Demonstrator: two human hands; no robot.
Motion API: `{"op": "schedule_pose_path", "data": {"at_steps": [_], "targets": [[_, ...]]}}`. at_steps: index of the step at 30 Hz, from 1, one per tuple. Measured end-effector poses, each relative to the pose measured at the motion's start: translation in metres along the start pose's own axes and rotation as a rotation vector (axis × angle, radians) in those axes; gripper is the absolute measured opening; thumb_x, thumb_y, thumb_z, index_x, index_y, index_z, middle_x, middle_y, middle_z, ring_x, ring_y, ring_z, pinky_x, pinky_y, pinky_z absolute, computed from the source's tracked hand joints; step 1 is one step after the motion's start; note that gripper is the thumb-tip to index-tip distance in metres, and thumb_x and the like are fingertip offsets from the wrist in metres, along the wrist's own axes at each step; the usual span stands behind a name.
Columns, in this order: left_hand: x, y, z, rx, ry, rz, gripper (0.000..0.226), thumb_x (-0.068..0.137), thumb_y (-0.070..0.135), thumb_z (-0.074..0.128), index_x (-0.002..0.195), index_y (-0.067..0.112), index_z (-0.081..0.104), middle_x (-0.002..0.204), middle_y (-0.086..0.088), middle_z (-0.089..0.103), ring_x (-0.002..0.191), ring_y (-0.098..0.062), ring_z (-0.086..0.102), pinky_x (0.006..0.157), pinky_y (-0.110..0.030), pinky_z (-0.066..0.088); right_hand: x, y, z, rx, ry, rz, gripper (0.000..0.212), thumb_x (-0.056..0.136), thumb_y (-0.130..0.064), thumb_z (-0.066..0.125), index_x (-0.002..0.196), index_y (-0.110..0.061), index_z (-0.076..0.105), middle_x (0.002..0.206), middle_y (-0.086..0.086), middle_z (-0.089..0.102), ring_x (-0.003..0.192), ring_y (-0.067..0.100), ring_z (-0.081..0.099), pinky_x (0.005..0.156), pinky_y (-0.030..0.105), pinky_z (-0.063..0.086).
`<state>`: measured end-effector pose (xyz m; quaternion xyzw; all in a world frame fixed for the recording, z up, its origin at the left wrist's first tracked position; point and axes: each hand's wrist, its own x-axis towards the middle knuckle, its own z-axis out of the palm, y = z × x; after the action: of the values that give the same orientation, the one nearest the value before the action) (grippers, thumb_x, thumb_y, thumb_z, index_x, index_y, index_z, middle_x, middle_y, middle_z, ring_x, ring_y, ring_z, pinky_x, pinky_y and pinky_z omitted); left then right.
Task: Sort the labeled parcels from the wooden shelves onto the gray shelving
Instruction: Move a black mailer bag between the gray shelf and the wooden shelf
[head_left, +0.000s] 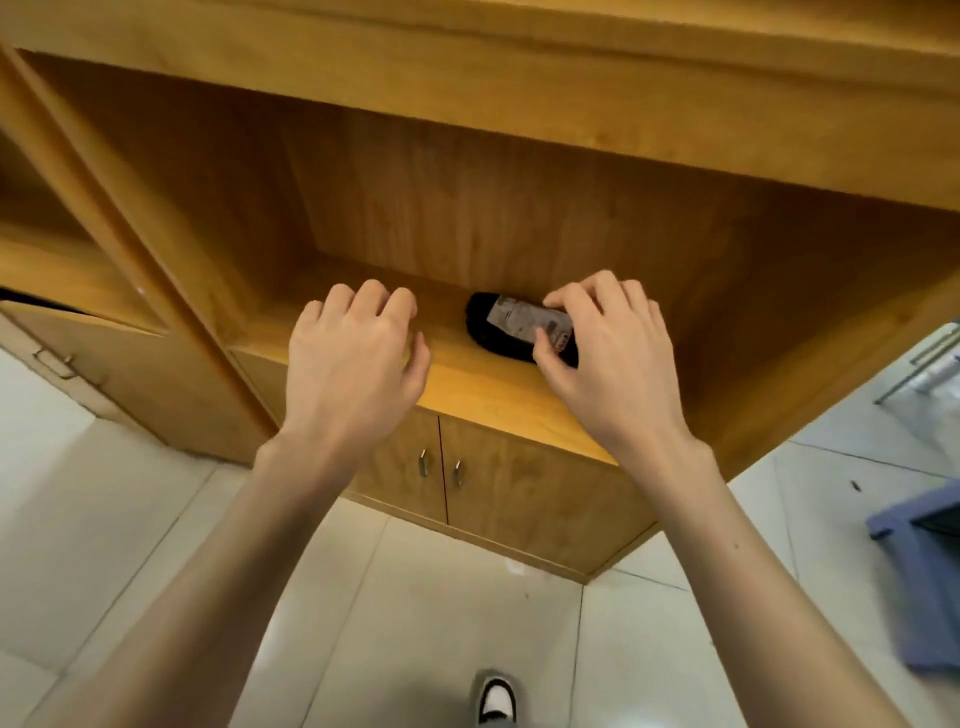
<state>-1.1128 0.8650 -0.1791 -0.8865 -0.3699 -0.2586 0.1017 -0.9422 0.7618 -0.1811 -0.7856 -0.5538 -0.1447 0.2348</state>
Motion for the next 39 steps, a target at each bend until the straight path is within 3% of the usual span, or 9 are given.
{"op": "schedule_pose_path", "data": {"at_steps": [7, 16, 21, 29, 32, 36, 39], "targets": [[-0.005, -0.010, 0.107, -0.057, -0.045, 0.048, 0.021, 0.087, 0.021, 0.064, 0.099, 0.005, 0.067, 0.089, -0.015, 0.066, 0.081, -0.033, 0.061, 0.071, -0.040, 0.049, -0.005, 0.028, 0.095, -0.061, -0.003, 0.016, 0.025, 0.090, -0.025, 0.062, 0.109, -0.008, 0.065, 0.106, 0.010, 0.061, 0.099, 0.027, 0.055, 0.082, 0.037, 0.047], [-0.009, -0.009, 0.205, -0.057, -0.064, 0.063, 0.018, 0.085, 0.021, 0.063, 0.093, 0.005, 0.066, 0.087, -0.014, 0.065, 0.078, -0.034, 0.059, 0.064, -0.038, 0.045, -0.011, 0.066, 0.185, -0.075, -0.180, 0.052, 0.033, 0.092, -0.026, 0.059, 0.121, -0.011, 0.058, 0.116, 0.008, 0.055, 0.109, 0.026, 0.050, 0.089, 0.036, 0.042], [-0.004, -0.009, 0.241, -0.041, -0.087, 0.067, 0.018, 0.083, 0.021, 0.064, 0.091, 0.005, 0.066, 0.085, -0.014, 0.065, 0.076, -0.035, 0.060, 0.064, -0.038, 0.046, 0.027, 0.098, 0.226, -0.042, -0.325, 0.160, 0.049, 0.091, -0.033, 0.059, 0.135, -0.015, 0.046, 0.135, 0.010, 0.044, 0.125, 0.029, 0.039, 0.103, 0.040, 0.037], [0.018, -0.002, 0.290, -0.031, -0.093, 0.064, 0.019, 0.078, 0.020, 0.066, 0.091, 0.006, 0.066, 0.084, -0.015, 0.066, 0.078, -0.037, 0.060, 0.063, -0.039, 0.046, 0.103, 0.160, 0.288, 0.006, -0.575, 0.255, 0.090, 0.078, -0.053, 0.071, 0.148, -0.019, 0.026, 0.154, 0.012, 0.019, 0.141, 0.032, 0.020, 0.113, 0.043, 0.026], [0.025, -0.002, 0.303, -0.013, -0.083, 0.065, 0.019, 0.078, 0.021, 0.066, 0.091, 0.006, 0.067, 0.084, -0.015, 0.066, 0.077, -0.037, 0.060, 0.062, -0.038, 0.046, 0.128, 0.171, 0.305, 0.020, -0.594, 0.274, 0.096, 0.076, -0.058, 0.070, 0.149, -0.015, 0.025, 0.155, 0.010, 0.019, 0.143, 0.030, 0.018, 0.114, 0.044, 0.025], [0.029, -0.004, 0.318, -0.002, -0.075, 0.052, 0.019, 0.078, 0.020, 0.067, 0.090, 0.006, 0.067, 0.084, -0.014, 0.066, 0.075, -0.037, 0.060, 0.061, -0.037, 0.045, 0.153, 0.183, 0.323, 0.015, -0.675, 0.276, 0.101, 0.073, -0.062, 0.069, 0.149, -0.013, 0.026, 0.153, 0.011, 0.028, 0.140, 0.029, 0.027, 0.113, 0.043, 0.029], [0.027, -0.003, 0.326, 0.007, -0.085, 0.049, 0.019, 0.077, 0.020, 0.067, 0.089, 0.006, 0.067, 0.082, -0.014, 0.066, 0.075, -0.037, 0.060, 0.060, -0.036, 0.044, 0.160, 0.190, 0.327, 0.157, -0.808, 0.333, 0.085, 0.072, -0.053, 0.075, 0.139, -0.014, 0.042, 0.135, 0.003, 0.053, 0.118, 0.019, 0.052, 0.097, 0.032, 0.043]]}}
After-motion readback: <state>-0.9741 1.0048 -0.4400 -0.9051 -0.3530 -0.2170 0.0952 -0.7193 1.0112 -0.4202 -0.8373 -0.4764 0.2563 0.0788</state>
